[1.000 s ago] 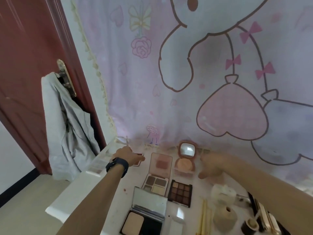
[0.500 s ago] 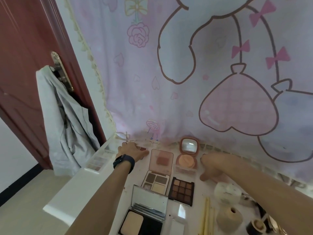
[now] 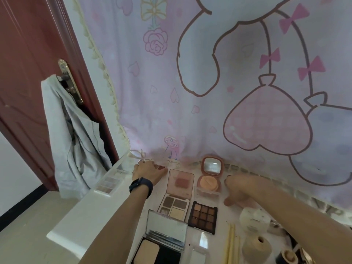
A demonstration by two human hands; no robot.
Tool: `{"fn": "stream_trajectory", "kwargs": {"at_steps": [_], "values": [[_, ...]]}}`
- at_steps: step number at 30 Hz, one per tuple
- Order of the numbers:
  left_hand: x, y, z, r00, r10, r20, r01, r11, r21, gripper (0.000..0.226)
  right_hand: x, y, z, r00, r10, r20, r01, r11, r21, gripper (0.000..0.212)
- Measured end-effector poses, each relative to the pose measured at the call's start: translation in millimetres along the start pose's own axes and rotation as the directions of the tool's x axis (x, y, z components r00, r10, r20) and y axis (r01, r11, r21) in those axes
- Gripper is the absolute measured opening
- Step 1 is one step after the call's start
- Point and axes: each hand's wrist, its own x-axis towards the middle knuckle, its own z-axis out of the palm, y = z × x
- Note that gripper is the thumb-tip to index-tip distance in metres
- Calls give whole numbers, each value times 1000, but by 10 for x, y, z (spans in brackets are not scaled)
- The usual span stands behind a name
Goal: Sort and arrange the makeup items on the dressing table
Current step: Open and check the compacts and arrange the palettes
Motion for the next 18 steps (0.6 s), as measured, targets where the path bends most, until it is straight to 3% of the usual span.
{"fn": "stream_trajectory", "kwargs": {"at_steps": [8,18], "values": [[-39,26,7,1000,-22,-14,21,997,-69,71,-27,-32,-50,1000,-14,13,14,1000,-23,56],[-81,57,-68,1000,-13,20,13,1000,-14,61,-70,-69,-77,1000,-9,22,9,1000,-15,57]]}}
